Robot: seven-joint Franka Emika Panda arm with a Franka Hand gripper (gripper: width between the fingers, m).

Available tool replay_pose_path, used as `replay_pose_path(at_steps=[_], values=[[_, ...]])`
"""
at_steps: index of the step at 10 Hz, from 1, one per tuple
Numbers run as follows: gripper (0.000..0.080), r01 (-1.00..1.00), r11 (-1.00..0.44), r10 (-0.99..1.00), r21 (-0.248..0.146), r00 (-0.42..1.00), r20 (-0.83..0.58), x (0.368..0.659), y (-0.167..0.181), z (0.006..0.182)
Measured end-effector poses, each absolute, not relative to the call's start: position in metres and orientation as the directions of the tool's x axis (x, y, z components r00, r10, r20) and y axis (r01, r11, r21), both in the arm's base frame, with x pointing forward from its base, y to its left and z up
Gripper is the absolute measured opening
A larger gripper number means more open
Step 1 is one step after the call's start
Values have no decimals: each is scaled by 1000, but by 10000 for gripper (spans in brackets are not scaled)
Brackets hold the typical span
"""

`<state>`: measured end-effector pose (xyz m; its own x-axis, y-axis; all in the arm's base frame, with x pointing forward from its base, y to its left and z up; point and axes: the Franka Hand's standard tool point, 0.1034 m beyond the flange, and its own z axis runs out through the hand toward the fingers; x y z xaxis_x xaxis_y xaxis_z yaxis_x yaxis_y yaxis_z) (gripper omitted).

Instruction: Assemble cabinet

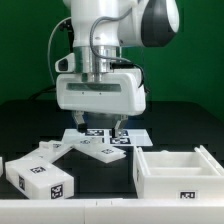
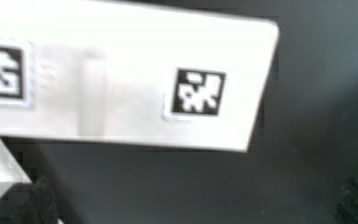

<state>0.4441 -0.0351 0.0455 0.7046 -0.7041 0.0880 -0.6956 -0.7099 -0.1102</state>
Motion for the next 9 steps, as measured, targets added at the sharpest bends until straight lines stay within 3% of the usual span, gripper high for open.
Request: replay_pose_path(at_steps=[3,7,9], values=[[796,-713,-694,-719,-101,693,45,435,-40,42],[796,-764,-642,-766,-63,643,11,412,-55,15],[796,-765,-642,-767,-55,641,30,411,-55,11]])
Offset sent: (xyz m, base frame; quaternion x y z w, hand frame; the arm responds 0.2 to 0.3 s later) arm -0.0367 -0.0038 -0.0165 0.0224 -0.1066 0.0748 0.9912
